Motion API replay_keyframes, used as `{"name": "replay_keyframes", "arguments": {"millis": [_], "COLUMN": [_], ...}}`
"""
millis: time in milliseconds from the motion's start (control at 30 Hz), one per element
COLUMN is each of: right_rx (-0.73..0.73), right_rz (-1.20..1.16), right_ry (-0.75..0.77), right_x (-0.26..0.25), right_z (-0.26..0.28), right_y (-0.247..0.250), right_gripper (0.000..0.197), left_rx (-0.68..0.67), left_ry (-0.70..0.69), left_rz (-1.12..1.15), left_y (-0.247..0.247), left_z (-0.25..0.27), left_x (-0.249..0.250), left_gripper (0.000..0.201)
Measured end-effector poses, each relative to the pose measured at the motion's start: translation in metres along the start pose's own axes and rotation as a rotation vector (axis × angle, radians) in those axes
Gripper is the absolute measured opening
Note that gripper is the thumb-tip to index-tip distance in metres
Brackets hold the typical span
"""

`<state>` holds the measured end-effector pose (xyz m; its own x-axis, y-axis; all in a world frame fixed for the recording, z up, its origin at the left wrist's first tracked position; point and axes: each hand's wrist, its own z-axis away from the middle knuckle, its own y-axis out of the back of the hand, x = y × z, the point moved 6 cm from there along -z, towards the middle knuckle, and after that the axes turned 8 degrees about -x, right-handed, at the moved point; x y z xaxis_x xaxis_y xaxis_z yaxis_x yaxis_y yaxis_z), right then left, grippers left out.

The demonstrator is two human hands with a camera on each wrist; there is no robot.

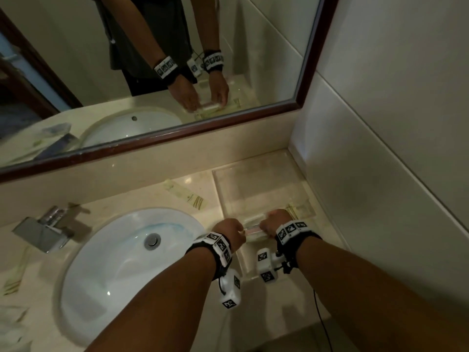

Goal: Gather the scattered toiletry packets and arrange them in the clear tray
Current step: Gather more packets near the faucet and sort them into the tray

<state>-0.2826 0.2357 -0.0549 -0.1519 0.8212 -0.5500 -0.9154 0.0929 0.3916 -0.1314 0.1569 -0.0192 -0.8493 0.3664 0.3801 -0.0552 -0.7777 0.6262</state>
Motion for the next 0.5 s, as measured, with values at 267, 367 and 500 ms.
{"name": "replay_keyframes", "arguments": {"millis": [267,367,500], "right_rx": [0.034,0.030,0.015], "right_rz": [0.209,0.253,0.236], "right_ry": [0.028,0.070,0.065], "right_x": [-0.008,-0.013,-0.021], "right_z": [-0.002,0.001,0.012], "right_y": [-0.003,-0.002,-0.003], "right_gripper": [0.016,0.032,0.025], "left_rx": [-0.041,-0.036,0.000], "left_ry": [-0.017,-0.022,-0.028], "left_rz": [-0.037,-0.035,-0.027], "left_y": [-0.008,-0.005,-0.002], "left_z": [-0.006,-0.008,-0.011], "left_x": [0.001,0.002,0.004], "left_gripper": [0.037,0.031,0.028]}}
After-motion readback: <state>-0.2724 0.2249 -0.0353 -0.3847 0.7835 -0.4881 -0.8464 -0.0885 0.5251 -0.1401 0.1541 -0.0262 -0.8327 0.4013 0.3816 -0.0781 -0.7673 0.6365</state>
